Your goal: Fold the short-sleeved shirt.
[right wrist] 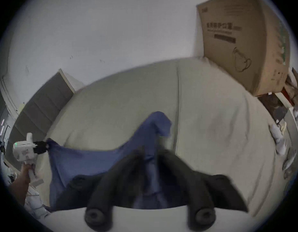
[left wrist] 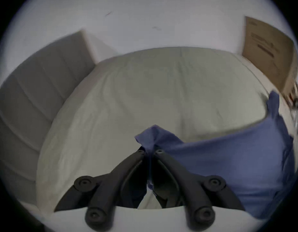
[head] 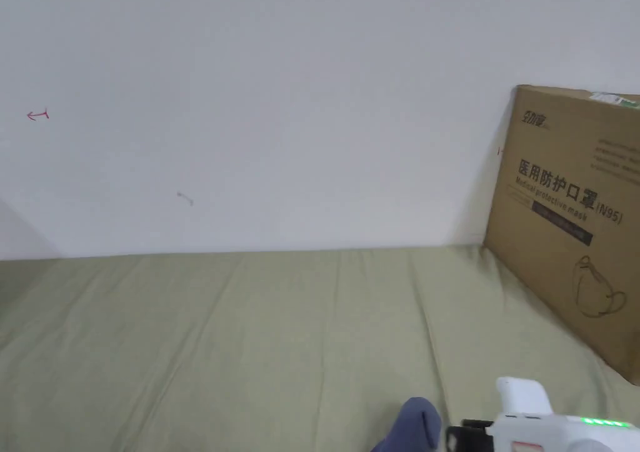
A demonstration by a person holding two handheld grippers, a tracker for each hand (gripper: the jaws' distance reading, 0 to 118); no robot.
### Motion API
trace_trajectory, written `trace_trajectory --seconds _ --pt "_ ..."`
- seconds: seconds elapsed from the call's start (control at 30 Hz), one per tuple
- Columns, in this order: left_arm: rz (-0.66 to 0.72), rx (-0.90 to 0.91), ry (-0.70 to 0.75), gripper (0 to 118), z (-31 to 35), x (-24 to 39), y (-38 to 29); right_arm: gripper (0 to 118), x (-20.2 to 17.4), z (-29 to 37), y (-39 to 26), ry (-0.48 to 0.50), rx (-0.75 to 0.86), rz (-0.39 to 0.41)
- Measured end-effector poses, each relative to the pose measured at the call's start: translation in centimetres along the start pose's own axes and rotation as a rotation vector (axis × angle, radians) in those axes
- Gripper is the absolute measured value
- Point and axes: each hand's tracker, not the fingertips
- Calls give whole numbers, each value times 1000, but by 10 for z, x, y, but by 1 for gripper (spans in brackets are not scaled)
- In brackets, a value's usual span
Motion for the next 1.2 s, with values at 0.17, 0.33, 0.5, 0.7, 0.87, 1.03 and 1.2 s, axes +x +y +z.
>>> trace_trajectory --seconds 0.17,0.33,0.5,0.7,0.87,1.03,1.2 --pt "51 -27 -8 3 -6 -8 -8 95 0 -74 11 -106 -220 -34" --pt "103 3 68 3 0 -14 -11 95 -12 -106 1 -193 -327 115" --pt "159 -30 57 3 -7 -20 -15 83 -21 -98 -8 -180 -293 165" --pt "170 -48 45 3 4 -16 -16 4 -24 -78 -8 -117 -274 210" --pt "177 -5 22 3 42 -25 -2 3 1 -2 11 33 -53 -44" --pt "191 96 -36 3 114 -32 25 3 26 100 39 68 74 -99" --pt "205 256 -139 3 199 -30 56 3 24 200 62 62 224 -48"
